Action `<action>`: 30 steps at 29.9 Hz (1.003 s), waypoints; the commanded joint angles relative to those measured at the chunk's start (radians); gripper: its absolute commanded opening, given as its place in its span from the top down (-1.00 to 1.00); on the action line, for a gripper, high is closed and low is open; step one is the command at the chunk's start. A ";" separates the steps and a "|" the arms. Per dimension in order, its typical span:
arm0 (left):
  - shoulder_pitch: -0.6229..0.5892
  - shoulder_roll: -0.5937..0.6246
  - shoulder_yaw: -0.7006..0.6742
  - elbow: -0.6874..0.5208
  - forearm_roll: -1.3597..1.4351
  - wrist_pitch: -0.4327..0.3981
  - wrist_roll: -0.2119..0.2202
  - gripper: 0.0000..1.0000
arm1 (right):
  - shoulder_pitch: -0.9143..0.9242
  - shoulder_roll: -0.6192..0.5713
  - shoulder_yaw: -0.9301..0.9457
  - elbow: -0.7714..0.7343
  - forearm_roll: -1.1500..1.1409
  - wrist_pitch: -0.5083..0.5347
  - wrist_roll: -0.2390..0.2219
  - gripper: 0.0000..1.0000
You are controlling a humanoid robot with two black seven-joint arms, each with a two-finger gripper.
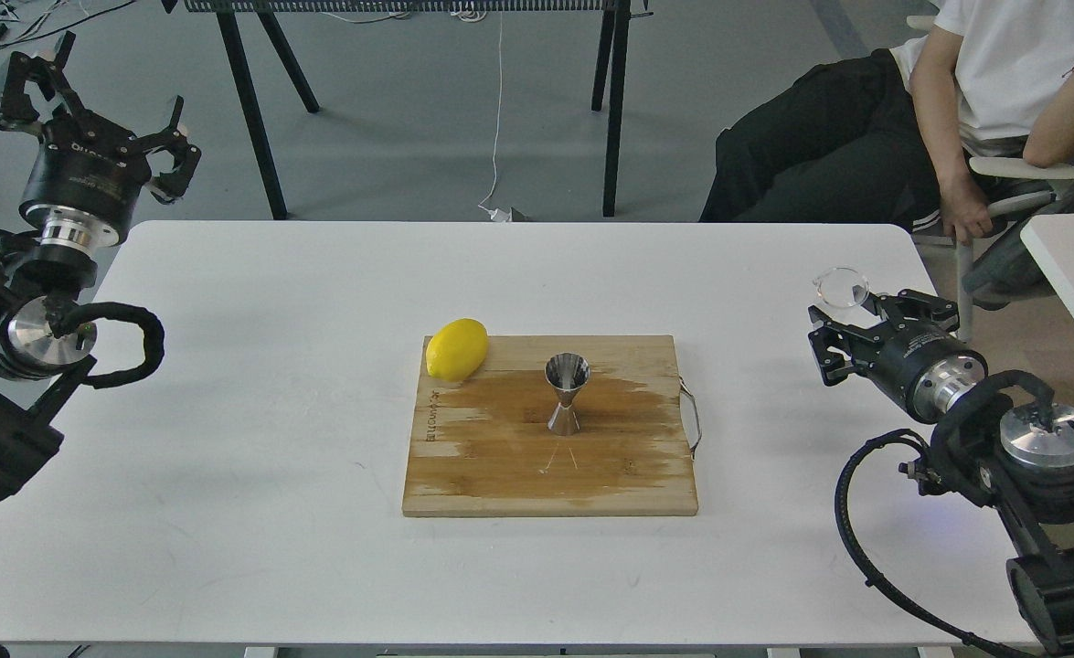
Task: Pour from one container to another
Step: 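Lower the glass cup onto the table and open the right gripper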
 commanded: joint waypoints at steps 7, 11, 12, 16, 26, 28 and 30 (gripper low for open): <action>0.001 0.001 0.000 0.000 0.000 -0.003 -0.002 -1.00 | -0.084 0.007 0.010 0.001 0.113 0.037 -0.003 0.50; 0.001 0.001 0.002 -0.002 0.000 -0.003 -0.002 -1.00 | -0.089 0.027 0.015 -0.010 0.123 0.039 -0.001 0.50; 0.001 0.001 0.002 -0.002 0.000 -0.001 -0.002 -1.00 | -0.089 0.041 0.024 -0.025 0.123 0.039 -0.003 0.50; 0.000 -0.003 0.008 0.000 0.000 0.000 -0.001 -1.00 | -0.086 0.087 0.050 -0.146 0.123 0.089 -0.029 0.50; -0.003 -0.008 0.012 0.000 0.002 0.002 0.002 -1.00 | -0.043 0.150 0.052 -0.321 0.123 0.158 -0.046 0.50; -0.003 -0.011 0.012 0.000 0.002 0.002 0.002 -1.00 | -0.026 0.159 0.052 -0.335 0.123 0.158 -0.046 0.49; -0.003 -0.011 0.014 0.000 0.002 0.003 0.002 -1.00 | -0.006 0.161 0.044 -0.359 0.121 0.154 -0.036 0.45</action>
